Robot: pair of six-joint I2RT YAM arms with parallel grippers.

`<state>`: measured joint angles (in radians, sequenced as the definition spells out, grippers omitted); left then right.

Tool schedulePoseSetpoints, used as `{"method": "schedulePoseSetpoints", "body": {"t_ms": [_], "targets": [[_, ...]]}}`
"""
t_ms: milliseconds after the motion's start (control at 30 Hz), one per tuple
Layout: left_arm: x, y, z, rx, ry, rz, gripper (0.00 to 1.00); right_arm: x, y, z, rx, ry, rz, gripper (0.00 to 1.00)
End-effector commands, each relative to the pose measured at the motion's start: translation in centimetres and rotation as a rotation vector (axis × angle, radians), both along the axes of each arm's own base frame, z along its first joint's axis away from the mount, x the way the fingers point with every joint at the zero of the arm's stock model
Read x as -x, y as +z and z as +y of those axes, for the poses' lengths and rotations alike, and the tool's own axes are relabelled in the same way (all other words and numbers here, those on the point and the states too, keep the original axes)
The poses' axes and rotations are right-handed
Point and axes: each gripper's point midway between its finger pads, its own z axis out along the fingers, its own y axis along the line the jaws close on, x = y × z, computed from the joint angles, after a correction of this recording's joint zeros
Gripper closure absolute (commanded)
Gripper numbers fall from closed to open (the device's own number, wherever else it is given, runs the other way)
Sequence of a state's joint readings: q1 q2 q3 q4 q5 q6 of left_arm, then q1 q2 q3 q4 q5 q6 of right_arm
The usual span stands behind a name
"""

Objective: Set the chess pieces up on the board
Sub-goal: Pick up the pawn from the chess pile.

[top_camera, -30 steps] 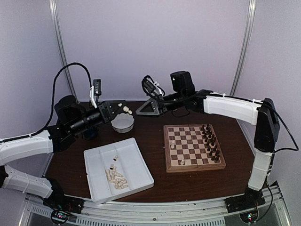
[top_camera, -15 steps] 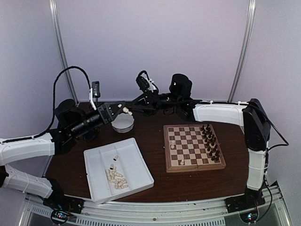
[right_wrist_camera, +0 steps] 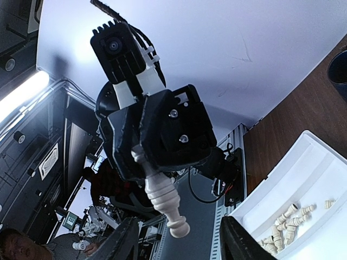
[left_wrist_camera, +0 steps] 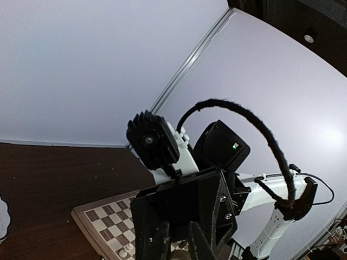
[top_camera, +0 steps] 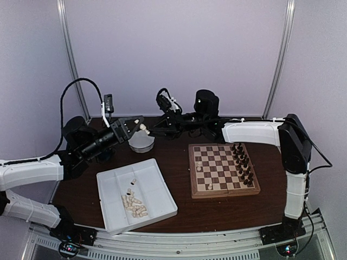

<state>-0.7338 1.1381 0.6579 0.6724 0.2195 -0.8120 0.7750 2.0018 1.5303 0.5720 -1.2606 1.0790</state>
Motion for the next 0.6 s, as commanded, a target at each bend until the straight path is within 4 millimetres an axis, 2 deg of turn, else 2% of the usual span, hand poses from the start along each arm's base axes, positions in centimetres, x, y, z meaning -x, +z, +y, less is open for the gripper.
{"method": "schedulePoseSetpoints", "body": {"t_ms": [0, 167, 467, 567], "targets": [[0.3, 1.8, 0.9, 0.065, 0.018, -0.049, 0.88, 1.0, 1.5, -0.2, -0.025, 0.008, -0.032, 0.47], [0.3, 1.6, 1.0, 0.075, 0.022, -0.048, 0.88, 1.7, 2.2, -0.2, -0.048, 0.026, -0.033, 0.52], [0.2, 1.7, 1.1, 0.087, 0.026, -0.055, 0.88, 2.5, 2.5, 0.0, -0.054, 0.043, -0.035, 0.56], [0.2, 1.5, 1.1, 0.086, 0.027, -0.055, 0.88, 2.6, 2.5, 0.0, -0.055, 0.044, -0.036, 0.62]]}}
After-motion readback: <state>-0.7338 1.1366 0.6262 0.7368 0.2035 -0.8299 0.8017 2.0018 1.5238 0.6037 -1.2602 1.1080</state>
